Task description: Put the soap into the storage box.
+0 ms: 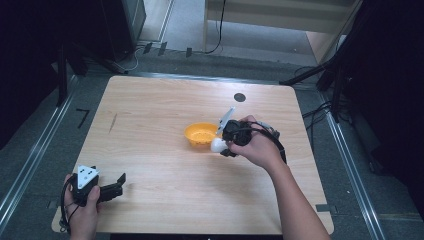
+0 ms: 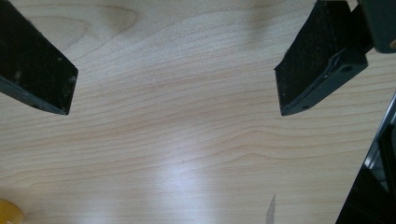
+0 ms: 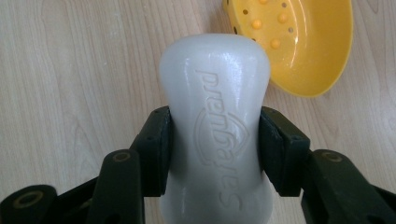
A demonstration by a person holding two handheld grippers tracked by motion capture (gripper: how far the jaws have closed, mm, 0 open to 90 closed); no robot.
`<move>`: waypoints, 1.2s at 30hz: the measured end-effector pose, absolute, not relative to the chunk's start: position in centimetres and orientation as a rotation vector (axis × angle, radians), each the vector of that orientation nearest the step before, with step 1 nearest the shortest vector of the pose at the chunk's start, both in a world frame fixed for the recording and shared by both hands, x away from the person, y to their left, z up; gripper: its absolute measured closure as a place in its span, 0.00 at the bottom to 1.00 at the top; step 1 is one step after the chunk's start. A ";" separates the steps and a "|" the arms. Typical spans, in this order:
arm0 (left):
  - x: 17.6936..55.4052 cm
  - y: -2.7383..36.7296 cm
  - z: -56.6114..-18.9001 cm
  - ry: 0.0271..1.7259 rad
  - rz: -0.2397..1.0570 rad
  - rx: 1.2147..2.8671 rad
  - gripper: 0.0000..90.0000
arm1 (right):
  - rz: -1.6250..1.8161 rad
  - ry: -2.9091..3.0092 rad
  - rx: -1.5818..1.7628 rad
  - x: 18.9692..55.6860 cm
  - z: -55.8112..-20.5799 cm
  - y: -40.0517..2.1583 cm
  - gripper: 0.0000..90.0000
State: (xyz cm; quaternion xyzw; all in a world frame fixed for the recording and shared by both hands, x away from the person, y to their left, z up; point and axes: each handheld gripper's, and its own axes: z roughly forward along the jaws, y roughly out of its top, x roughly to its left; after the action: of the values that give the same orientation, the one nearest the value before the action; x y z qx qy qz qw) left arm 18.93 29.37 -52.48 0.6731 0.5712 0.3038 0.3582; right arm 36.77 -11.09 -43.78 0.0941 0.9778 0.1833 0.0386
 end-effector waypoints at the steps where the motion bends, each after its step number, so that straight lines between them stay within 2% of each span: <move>1: 18.9 29.4 -52.5 1.474 0.783 1.735 0.00 | 0.564 2.996 0.290 36.8 -43.8 -11.0 0.56; 36: 18.9 29.4 -52.5 1.472 0.776 1.736 0.00 | 0.587 3.010 0.183 40.7 -43.1 -7.6 0.56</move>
State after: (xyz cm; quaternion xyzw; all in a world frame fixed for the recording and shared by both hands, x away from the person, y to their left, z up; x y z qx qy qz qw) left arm 18.91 29.40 -52.49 0.6736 0.5710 0.3011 0.3600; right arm 40.67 -7.59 -43.14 0.0596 0.9792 0.1911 0.0345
